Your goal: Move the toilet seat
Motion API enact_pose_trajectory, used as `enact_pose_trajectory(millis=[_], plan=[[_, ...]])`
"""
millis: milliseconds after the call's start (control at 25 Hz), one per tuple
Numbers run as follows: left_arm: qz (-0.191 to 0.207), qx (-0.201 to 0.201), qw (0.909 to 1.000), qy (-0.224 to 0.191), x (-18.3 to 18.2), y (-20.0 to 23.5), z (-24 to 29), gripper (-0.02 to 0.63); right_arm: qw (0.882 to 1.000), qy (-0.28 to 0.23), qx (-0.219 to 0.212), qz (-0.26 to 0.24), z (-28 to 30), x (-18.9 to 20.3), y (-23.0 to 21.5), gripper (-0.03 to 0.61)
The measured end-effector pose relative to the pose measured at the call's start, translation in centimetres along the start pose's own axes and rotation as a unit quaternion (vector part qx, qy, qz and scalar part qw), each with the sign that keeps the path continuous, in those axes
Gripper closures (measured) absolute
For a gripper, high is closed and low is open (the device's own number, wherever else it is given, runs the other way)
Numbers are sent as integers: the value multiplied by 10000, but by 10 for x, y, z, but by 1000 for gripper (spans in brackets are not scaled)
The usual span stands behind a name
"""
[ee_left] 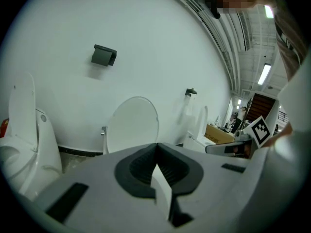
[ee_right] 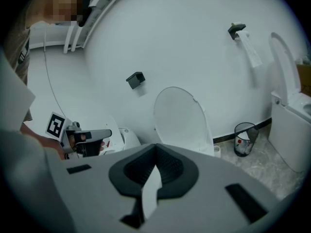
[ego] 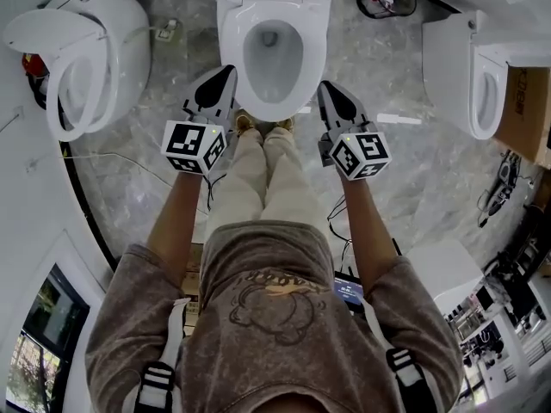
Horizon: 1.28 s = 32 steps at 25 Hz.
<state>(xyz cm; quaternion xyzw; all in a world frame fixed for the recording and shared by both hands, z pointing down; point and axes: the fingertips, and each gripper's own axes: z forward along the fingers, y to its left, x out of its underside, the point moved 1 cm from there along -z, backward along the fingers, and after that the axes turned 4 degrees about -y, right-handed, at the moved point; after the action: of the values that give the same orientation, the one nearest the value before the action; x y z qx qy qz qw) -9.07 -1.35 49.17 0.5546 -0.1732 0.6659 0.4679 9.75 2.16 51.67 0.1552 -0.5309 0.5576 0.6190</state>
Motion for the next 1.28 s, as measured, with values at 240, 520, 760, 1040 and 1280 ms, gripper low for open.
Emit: enact_pose_trajectory(millis=[240, 520, 760, 1040, 1280], plan=[[-40, -3, 9999, 162, 34, 0, 9, 604, 9999, 14, 22, 100, 7, 20, -13, 580], [-115, -27, 9996, 271, 68, 0, 17, 604, 9996, 163, 108, 208, 11, 54, -25, 580], [-145, -60, 9993, 341, 92, 3, 18, 604, 9992, 305, 93, 232, 19, 78, -26, 580], [-319, -1, 9990, 298, 103, 1, 18, 603, 9991, 324, 16, 273, 23, 87, -23, 543], [-331, 153, 9982, 470, 117, -1, 18, 497, 9979, 375, -113, 510, 27, 99, -22, 419]])
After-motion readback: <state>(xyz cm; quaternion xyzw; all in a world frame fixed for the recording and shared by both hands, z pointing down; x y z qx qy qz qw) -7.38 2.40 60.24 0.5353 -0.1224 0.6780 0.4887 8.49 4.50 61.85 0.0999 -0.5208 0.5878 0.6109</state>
